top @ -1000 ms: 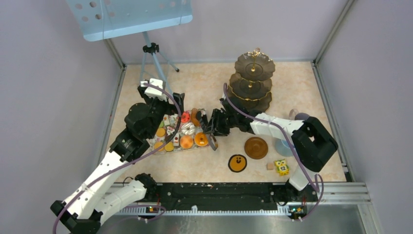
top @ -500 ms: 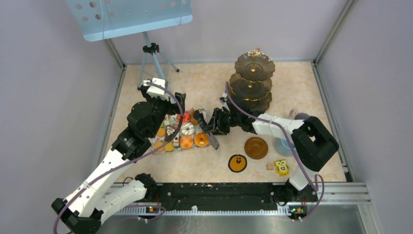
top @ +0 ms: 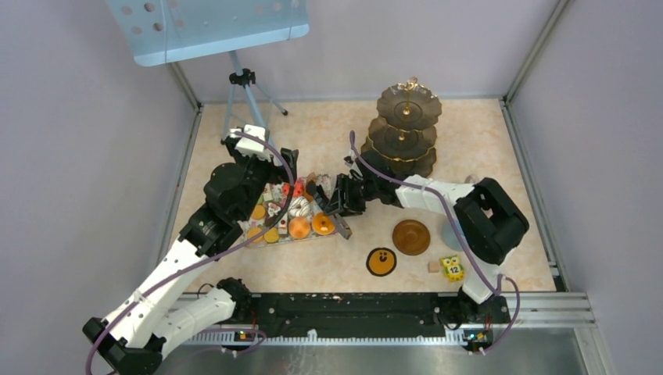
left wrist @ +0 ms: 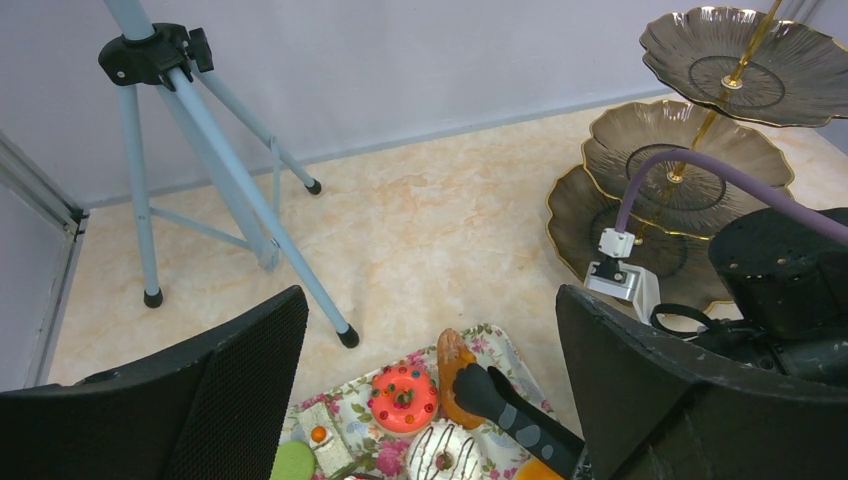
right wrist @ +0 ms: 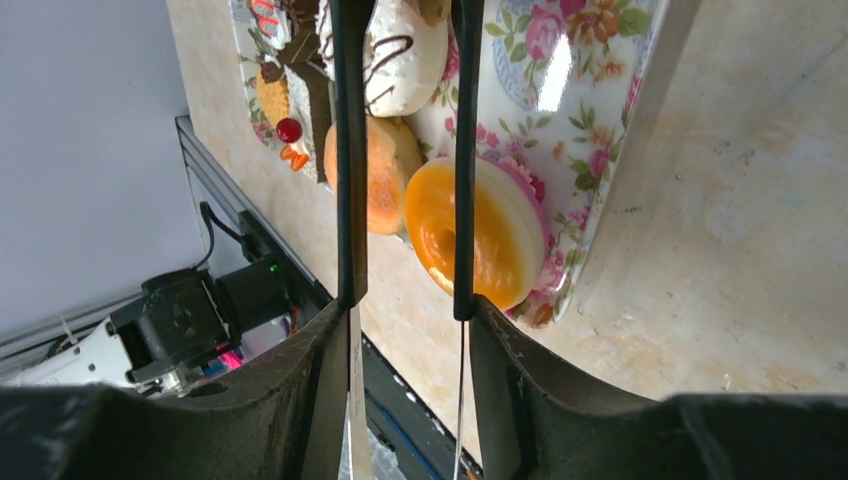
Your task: Serve the afternoon tea
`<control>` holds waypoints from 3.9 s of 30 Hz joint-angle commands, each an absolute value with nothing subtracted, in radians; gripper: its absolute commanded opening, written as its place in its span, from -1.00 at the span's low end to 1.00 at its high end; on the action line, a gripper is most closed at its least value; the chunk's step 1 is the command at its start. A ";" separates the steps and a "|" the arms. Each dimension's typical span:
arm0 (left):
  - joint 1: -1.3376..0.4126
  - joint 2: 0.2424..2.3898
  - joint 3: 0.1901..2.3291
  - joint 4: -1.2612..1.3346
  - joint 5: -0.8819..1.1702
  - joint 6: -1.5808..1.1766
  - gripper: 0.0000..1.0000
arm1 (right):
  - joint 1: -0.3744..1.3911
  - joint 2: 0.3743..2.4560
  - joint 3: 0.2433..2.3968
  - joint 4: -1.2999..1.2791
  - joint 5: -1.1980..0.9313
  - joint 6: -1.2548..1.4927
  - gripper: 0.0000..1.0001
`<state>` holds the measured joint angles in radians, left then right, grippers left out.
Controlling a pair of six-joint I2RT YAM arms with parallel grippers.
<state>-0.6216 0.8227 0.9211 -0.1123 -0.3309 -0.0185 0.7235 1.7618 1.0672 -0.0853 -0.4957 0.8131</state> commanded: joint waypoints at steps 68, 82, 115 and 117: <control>-0.616 0.861 0.911 -0.063 -0.305 -0.025 0.98 | -0.096 0.994 0.948 -0.748 -0.773 0.474 -0.83; -0.615 0.923 1.043 -0.115 -0.190 -0.193 0.97 | -0.184 1.160 1.003 -0.538 -0.853 0.539 -0.83; -0.620 0.891 0.997 0.047 -0.188 -0.078 0.97 | -0.107 1.559 1.255 -0.463 -0.735 0.525 -0.30; -0.619 0.890 0.994 0.048 -0.190 -0.076 0.98 | -0.107 1.561 1.256 -0.466 -0.731 0.521 -0.26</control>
<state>-0.6189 0.9176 1.0019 -0.0250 -0.1761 -0.0948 -0.1131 1.5501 1.2011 -0.4763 -0.7391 0.5411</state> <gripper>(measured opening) 0.987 0.363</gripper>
